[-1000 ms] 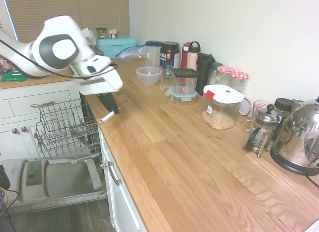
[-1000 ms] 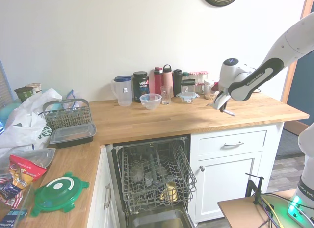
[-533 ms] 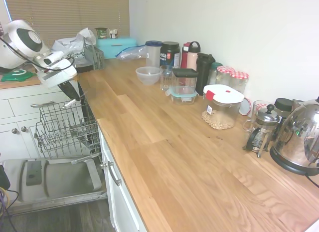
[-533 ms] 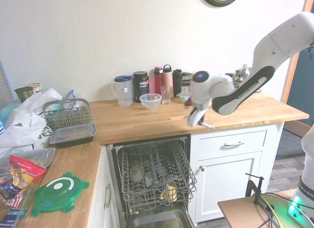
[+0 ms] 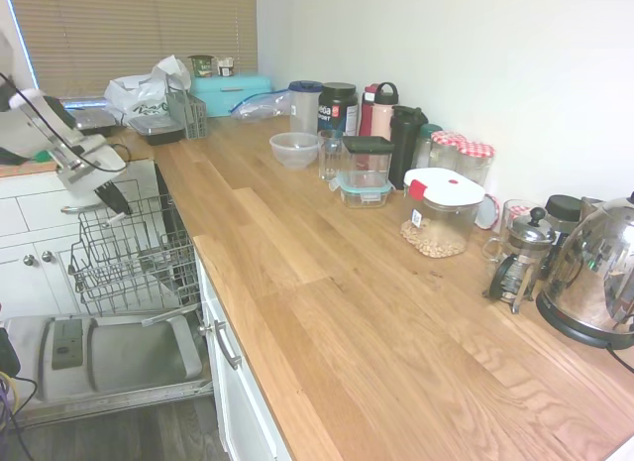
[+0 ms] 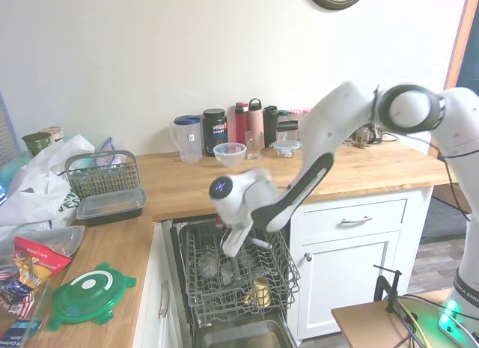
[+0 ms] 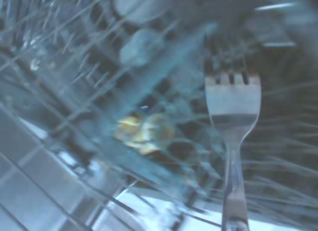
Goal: Put the fork in the dishwasher
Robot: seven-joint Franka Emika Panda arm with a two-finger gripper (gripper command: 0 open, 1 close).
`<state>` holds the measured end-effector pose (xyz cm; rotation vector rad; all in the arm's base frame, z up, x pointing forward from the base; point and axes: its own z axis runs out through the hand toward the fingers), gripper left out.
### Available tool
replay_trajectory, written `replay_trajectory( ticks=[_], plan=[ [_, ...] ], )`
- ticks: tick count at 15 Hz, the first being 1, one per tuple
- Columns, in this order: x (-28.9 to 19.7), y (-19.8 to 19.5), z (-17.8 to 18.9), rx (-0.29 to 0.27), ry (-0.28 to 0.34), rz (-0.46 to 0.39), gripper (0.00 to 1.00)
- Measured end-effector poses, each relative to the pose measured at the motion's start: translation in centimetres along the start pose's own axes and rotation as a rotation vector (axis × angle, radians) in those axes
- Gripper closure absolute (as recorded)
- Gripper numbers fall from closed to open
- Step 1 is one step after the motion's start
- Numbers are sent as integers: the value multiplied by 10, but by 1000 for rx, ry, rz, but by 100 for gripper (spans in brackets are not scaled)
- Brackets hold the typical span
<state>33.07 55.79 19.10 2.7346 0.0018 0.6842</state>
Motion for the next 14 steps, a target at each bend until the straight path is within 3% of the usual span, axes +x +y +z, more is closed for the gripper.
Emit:
replay_trajectory(
  ticks=[5, 6, 10, 14],
  plan=[
    [-5, -59, 74, -12, -72, -20, 100],
    [-5, -68, 84, -12, -78, -23, 0],
    [0, -96, 109, -12, -85, -26, 0],
    [16, -119, 90, -1, -73, -20, 0]
  ],
)
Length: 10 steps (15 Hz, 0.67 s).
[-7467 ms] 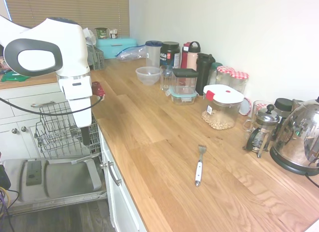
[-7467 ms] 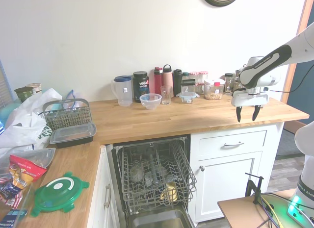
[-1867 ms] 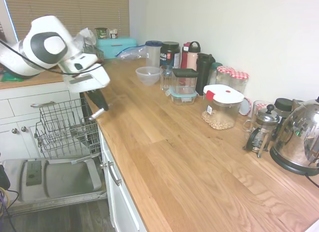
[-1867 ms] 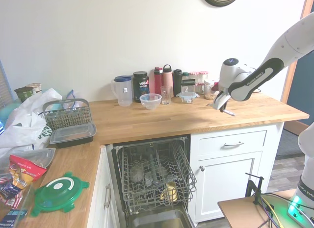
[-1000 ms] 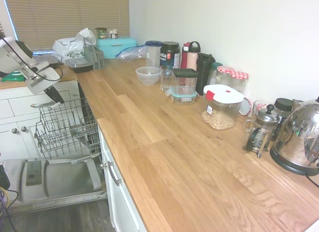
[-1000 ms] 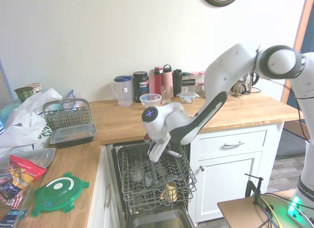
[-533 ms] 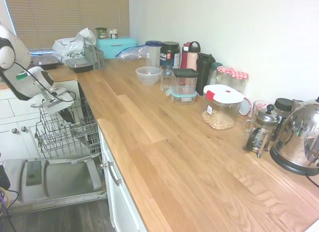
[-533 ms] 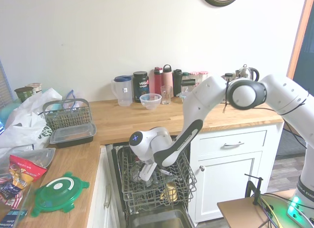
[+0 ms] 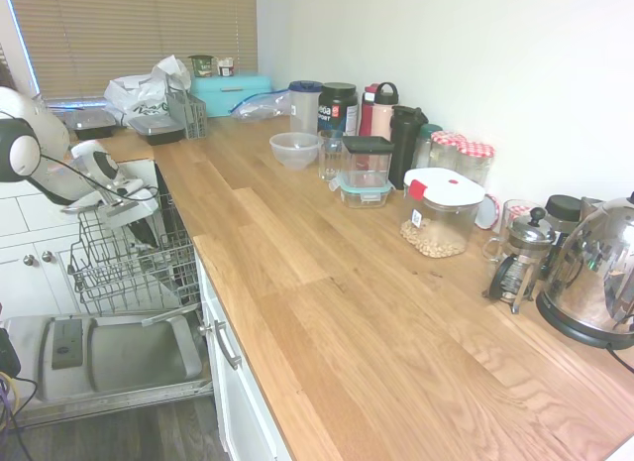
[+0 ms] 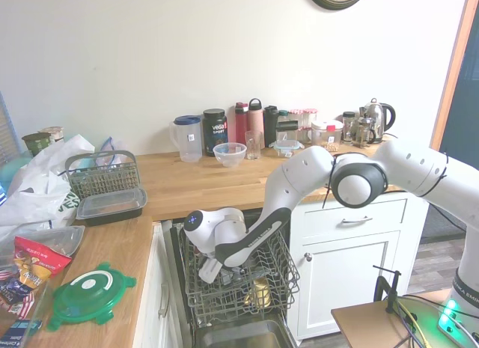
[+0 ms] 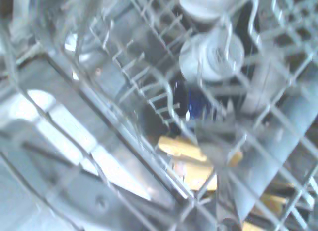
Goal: Put the fork in the dishwasher
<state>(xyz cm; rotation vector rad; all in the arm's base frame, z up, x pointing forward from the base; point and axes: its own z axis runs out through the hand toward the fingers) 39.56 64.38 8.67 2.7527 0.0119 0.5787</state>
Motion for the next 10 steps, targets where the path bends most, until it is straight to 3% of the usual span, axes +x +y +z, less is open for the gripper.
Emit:
replay_trajectory(
  ticks=[10],
  plan=[
    [22, -15, -23, 16, 38, 15, 0]
  ],
)
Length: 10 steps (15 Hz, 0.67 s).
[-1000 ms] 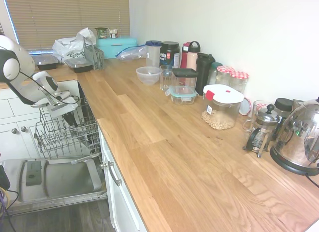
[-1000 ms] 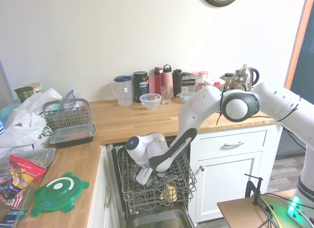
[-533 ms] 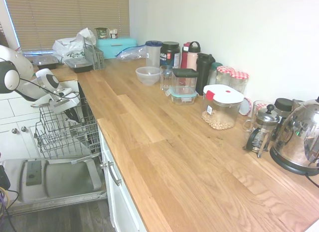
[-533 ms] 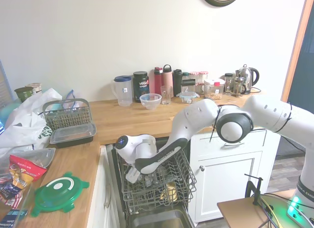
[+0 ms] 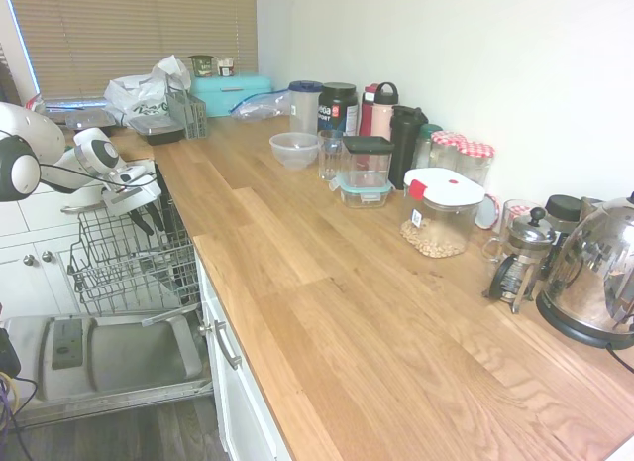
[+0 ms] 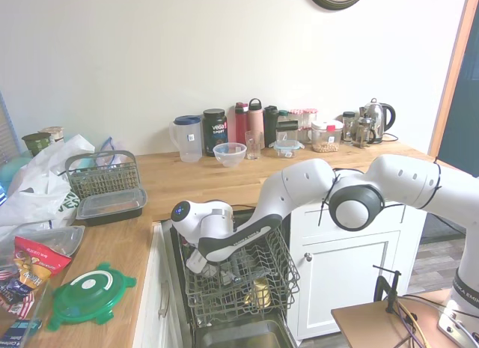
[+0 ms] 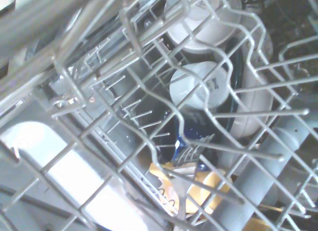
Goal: Put the fork in the dishwasher
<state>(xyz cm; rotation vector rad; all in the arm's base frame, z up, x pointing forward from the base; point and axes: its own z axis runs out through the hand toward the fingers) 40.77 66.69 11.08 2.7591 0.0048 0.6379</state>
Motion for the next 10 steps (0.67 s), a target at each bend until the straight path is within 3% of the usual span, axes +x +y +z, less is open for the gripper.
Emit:
replay_trajectory(
  ticks=[5, 10],
  plan=[
    [-27, -6, -54, 24, 98, 37, 0],
    [-3, 19, -112, 123, 164, 137, 0]
  ],
)
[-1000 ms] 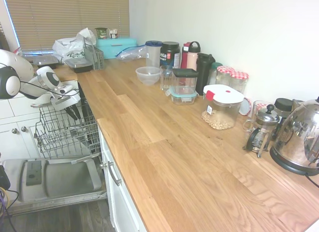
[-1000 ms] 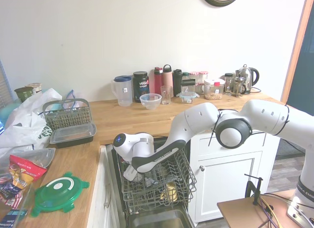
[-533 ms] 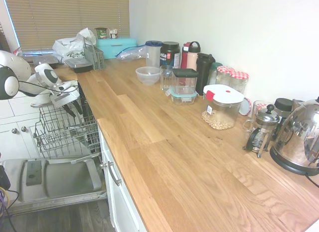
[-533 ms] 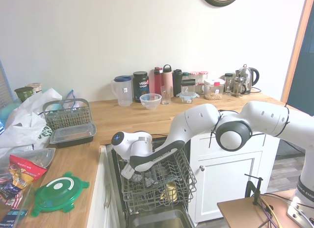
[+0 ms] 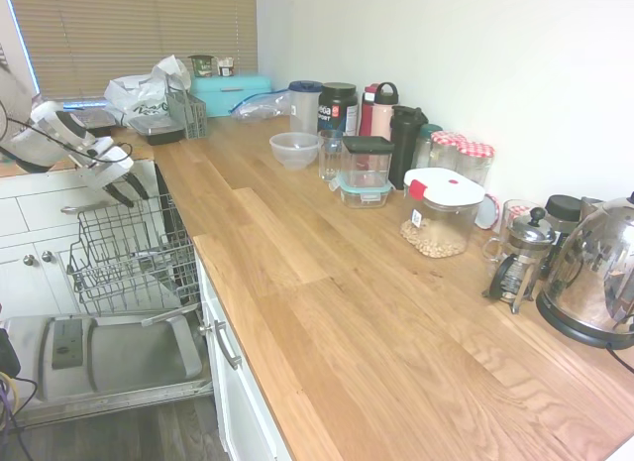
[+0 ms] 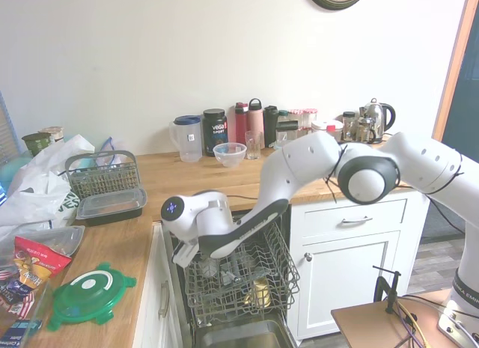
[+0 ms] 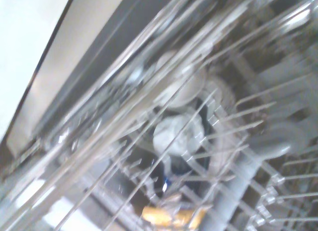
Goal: Put the fork in the dishwasher
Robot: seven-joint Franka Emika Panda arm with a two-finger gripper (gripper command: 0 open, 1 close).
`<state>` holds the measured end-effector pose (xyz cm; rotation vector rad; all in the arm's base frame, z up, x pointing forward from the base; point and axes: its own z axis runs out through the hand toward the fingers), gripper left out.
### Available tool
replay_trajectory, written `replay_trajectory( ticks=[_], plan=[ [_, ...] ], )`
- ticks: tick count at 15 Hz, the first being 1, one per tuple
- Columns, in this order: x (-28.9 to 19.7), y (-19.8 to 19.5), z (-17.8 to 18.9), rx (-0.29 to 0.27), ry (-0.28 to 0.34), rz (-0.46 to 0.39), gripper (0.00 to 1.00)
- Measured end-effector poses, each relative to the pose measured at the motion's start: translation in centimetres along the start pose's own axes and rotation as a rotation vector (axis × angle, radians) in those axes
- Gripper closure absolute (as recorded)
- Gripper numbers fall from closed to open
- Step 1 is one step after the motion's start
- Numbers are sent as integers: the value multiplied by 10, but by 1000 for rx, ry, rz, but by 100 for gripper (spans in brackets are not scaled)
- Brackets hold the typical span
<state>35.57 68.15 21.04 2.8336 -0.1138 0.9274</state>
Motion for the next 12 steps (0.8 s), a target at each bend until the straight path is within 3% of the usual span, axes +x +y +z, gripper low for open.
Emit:
replay_trajectory(
  ticks=[7, 12],
  plan=[
    [91, 73, -29, 157, 14, 175, 0],
    [165, 169, -24, 249, 24, 264, 0]
  ],
)
